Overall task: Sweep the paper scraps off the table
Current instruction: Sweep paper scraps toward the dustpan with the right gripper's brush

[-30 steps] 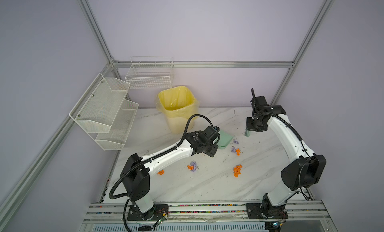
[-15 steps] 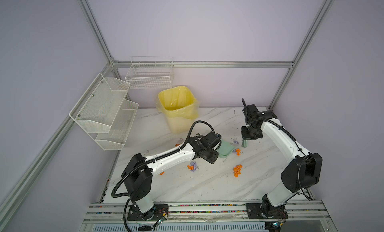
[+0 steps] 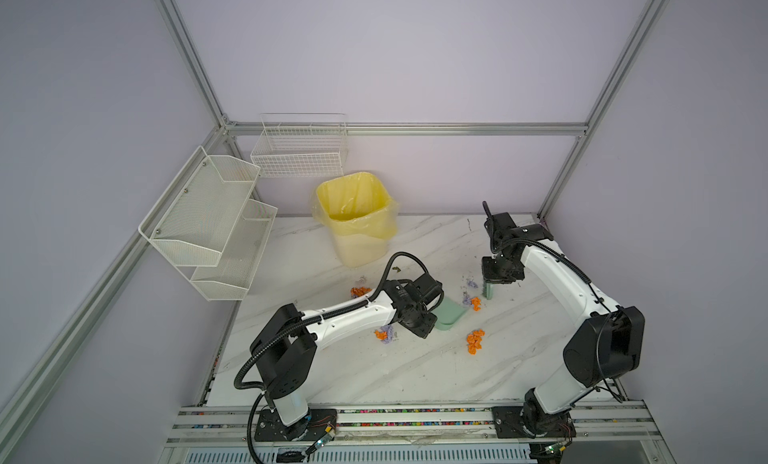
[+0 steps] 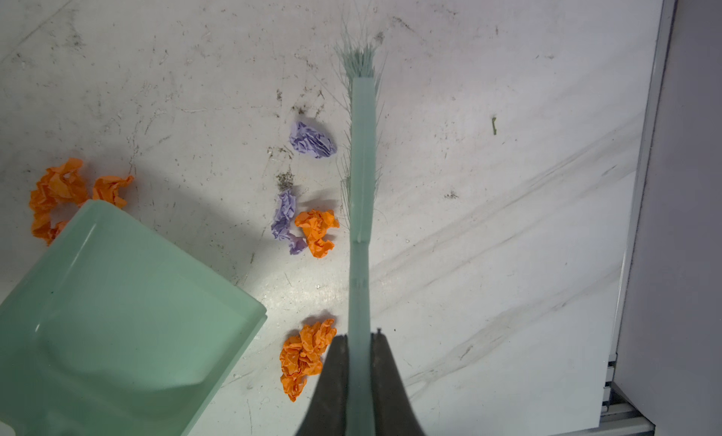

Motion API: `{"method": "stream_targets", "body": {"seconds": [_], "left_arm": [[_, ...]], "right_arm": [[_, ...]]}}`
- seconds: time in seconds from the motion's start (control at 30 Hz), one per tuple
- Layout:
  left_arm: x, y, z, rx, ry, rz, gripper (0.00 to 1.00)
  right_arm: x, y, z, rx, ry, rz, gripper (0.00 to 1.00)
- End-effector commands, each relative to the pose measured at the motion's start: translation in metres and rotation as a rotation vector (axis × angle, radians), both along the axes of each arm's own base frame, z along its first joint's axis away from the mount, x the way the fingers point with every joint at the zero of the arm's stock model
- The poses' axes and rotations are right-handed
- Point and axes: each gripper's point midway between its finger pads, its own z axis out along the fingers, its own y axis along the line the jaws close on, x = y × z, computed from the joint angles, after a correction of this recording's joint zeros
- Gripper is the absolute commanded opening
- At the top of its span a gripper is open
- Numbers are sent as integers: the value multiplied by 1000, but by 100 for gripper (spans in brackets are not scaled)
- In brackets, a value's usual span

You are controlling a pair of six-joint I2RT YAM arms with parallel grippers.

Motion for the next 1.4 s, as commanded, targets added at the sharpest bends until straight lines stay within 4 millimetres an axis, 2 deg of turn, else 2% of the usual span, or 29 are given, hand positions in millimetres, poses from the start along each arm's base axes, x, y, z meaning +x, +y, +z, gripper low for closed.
{"method": "stream_targets", "body": {"seconds": [0.0,0.4,0.57,0.93,1.13,1.37], "left_arm": [[-1,6,-6,51,-19,14,4],[-3,-13,-10,72,-5,6,4],[-2,-19,-13,68,8,1,3],[-1,-23,-21,75,27,2,2],[-2,-31,-18,31,72,29,2],[1,-30,-23,39,79,33,1]], "right_arm": [[-8,9,2,44,5,37,0],[-17,12,-4,43,23,57,0],[-25,24,-14,42,51,77,0],[-40,64,-18,89,88,174,0],[-53,80,-9,130,83,202,0],[-71,95,11,240,56,237,0]]}}
